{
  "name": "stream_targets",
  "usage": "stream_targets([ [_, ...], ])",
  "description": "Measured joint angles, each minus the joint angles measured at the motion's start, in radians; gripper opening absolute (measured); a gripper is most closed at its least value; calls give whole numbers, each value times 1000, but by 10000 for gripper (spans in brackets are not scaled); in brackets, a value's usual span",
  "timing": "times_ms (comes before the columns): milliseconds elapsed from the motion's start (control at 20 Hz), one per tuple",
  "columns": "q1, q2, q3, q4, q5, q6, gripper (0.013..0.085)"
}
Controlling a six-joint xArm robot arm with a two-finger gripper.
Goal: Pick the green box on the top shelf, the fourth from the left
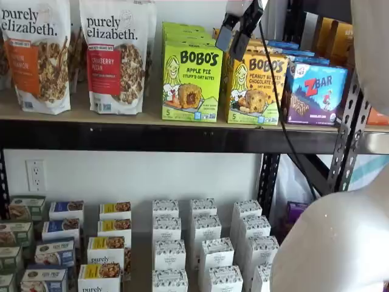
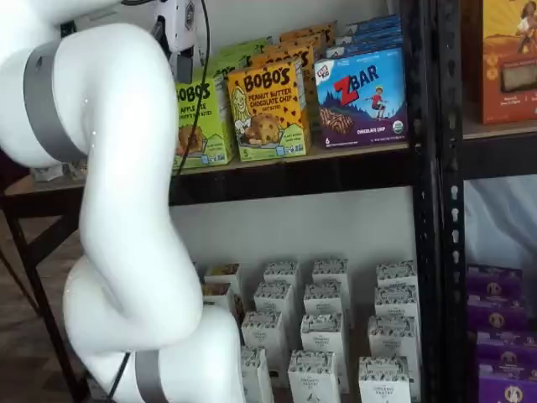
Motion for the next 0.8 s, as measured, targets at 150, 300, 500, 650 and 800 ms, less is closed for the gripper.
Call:
stream_targets([
  [150,32,7,-17,-74,1,13,850],
  [300,31,6,-16,-80,-5,12,850],
  [500,25,-6,2,-65,-34,8,850],
  [650,30,-32,41,-68,-101,7,850],
  [800,32,-44,70,-69,-158,4,850],
])
